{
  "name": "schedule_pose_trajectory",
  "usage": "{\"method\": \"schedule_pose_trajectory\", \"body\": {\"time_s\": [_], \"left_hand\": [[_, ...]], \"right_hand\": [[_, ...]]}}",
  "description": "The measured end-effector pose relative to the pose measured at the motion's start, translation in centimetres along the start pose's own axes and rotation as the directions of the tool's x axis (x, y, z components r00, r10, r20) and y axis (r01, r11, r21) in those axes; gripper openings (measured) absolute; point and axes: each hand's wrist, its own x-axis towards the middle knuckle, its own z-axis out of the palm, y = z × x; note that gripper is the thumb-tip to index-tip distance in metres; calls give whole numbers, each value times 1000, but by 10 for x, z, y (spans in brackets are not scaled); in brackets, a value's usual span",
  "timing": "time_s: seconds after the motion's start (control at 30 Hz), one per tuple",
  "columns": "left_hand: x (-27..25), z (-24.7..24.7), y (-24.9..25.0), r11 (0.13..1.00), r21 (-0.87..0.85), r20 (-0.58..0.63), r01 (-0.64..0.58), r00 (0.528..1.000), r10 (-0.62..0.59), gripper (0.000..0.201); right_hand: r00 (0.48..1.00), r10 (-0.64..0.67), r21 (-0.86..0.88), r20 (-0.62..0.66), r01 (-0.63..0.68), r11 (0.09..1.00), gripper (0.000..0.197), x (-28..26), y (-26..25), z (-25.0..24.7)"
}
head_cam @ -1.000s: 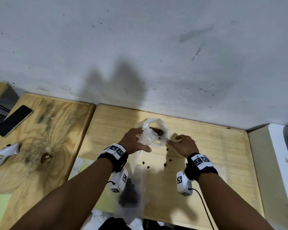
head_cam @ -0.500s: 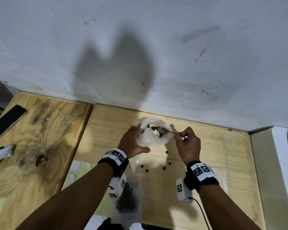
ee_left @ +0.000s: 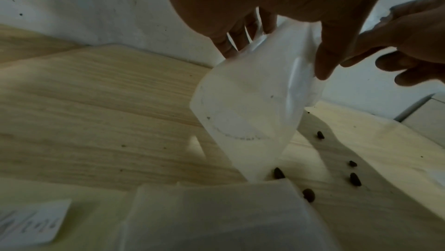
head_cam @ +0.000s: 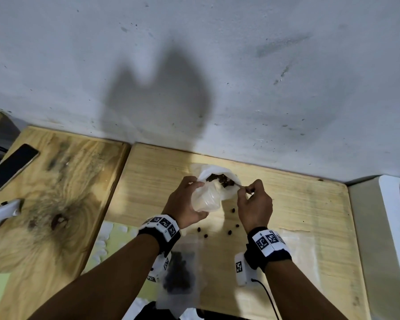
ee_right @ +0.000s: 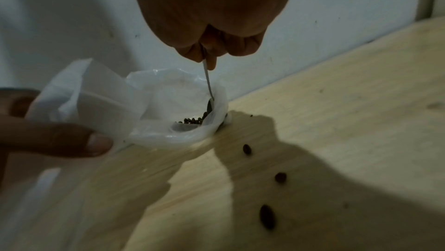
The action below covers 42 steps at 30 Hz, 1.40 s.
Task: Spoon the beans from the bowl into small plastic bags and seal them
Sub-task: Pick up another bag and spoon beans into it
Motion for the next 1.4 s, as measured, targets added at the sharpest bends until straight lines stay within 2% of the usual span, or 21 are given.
{"method": "schedule_pose_trajectory", "body": {"time_s": [0.17, 0.43, 0.53, 0.67, 0.83, 0.93, 1.07, 1.2, 1.3, 1.4], "left_hand": [[3, 1, 0, 997, -38, 17, 70, 997, -70, 84], [12, 6, 5, 977, -154, 46, 145, 989, -140, 86], [16, 6, 3, 964, -185, 38, 191, 982, -187, 88], [16, 4, -4, 936, -234, 59, 265, 964, -258, 88], [15, 2, -7, 944, -190, 123, 269, 961, -249, 84], [17, 1, -7, 925, -232, 148, 300, 951, -271, 84], [22, -2, -6, 875, -307, 190, 373, 925, -328, 89], [25, -5, -8, 840, -343, 214, 421, 906, -366, 89], [27, -11, -10, 830, -341, 213, 441, 896, -389, 84], [29, -15, -11, 823, -339, 222, 455, 889, -400, 87]], "right_hand": [[983, 177, 215, -52, -162, 963, 21, -6, 3, 5], [922, 385, 405, -31, -341, 848, 22, -20, 8, 21], [918, 393, 417, -53, -337, 844, 21, -22, 9, 22], [938, 342, 403, -63, -289, 868, 21, -23, 12, 19], [961, 275, 367, -39, -243, 898, 24, -20, 11, 25], [955, 297, 380, -2, -274, 884, 26, -17, 6, 30], [917, 384, 419, 103, -390, 820, 27, -20, 0, 39], [836, 520, 491, 178, -533, 689, 30, -15, -2, 43], [792, 568, 549, 225, -585, 598, 34, -8, 1, 37], [791, 559, 568, 249, -587, 577, 35, 0, 6, 24]]}}
